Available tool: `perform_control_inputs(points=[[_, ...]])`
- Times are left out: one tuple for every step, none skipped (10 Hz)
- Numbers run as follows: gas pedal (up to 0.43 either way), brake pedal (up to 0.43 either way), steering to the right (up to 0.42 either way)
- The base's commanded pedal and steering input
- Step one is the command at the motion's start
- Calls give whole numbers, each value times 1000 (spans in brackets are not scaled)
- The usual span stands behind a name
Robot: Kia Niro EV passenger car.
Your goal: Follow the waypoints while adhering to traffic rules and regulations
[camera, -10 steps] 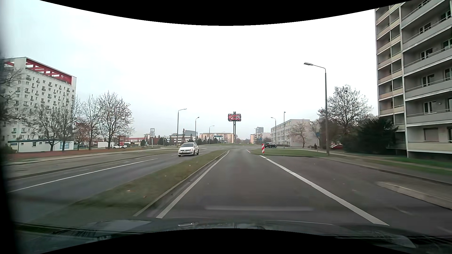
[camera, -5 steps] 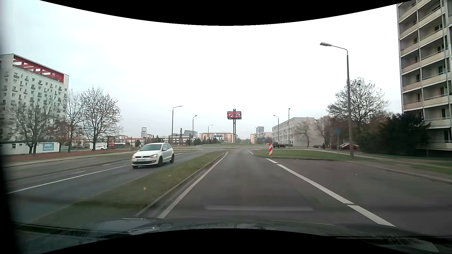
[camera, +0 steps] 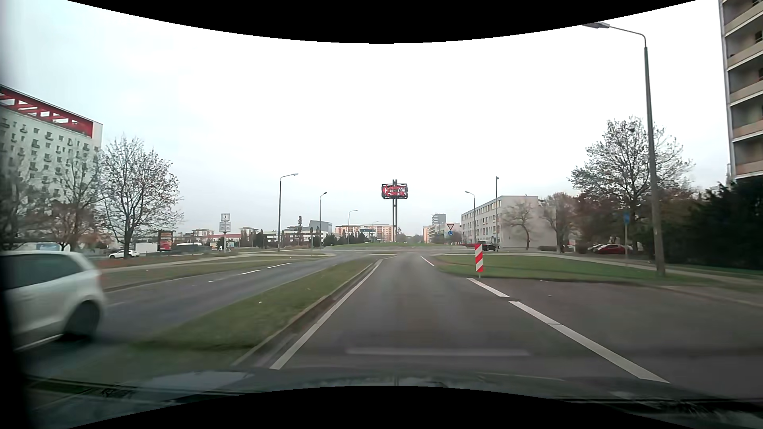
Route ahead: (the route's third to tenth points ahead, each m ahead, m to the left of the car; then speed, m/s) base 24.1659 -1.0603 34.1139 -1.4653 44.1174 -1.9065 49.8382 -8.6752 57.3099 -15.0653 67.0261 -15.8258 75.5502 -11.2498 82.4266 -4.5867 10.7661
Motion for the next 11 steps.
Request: perform_control_inputs(points=[[79,0,2],[0,0,2],[0,0,-2],[0,0,-5],[0,0,-5],[0,0,-5],[0,0,-5],[0,6,-4],[0,12,-3],[0,12,0],[0,0,2]])
